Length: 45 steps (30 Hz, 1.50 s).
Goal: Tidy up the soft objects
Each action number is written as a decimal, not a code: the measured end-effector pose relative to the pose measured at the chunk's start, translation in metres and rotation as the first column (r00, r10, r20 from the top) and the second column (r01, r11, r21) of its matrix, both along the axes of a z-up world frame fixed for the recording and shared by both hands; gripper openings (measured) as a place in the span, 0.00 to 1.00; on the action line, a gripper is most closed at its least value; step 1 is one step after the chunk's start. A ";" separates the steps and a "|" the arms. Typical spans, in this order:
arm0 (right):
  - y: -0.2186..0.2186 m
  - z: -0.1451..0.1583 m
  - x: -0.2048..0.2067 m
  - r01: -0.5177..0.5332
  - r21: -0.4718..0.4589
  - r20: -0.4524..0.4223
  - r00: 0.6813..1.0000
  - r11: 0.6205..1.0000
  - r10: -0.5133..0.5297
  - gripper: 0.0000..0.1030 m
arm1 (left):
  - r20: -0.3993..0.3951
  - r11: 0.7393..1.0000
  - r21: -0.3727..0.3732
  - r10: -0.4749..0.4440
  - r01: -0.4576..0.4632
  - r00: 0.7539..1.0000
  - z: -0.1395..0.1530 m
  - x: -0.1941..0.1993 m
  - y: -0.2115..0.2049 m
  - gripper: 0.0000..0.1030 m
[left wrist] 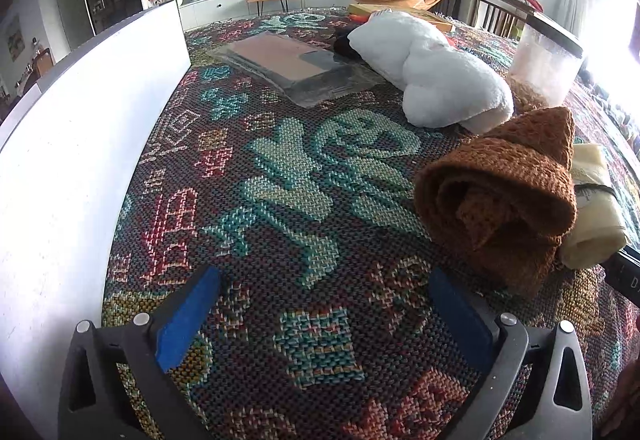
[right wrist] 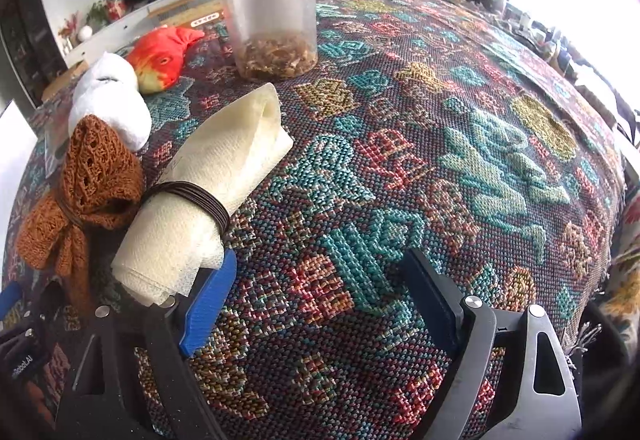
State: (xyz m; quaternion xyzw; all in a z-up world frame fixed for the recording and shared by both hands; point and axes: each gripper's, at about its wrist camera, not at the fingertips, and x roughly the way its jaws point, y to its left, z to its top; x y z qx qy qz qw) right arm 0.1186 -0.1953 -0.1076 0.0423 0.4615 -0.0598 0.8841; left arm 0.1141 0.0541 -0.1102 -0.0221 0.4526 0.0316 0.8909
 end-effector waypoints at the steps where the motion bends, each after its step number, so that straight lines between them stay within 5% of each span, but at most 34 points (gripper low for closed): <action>1: 0.000 0.000 0.000 0.001 -0.001 0.002 1.000 1.000 -0.001 0.86 | 0.000 1.000 -0.002 0.000 0.000 1.000 0.000 0.000 0.000 1.00; 45: 0.004 -0.002 -0.001 0.011 -0.006 0.028 1.000 1.000 -0.010 0.92 | -0.001 1.000 0.002 0.001 -0.001 1.000 0.000 0.000 -0.001 1.00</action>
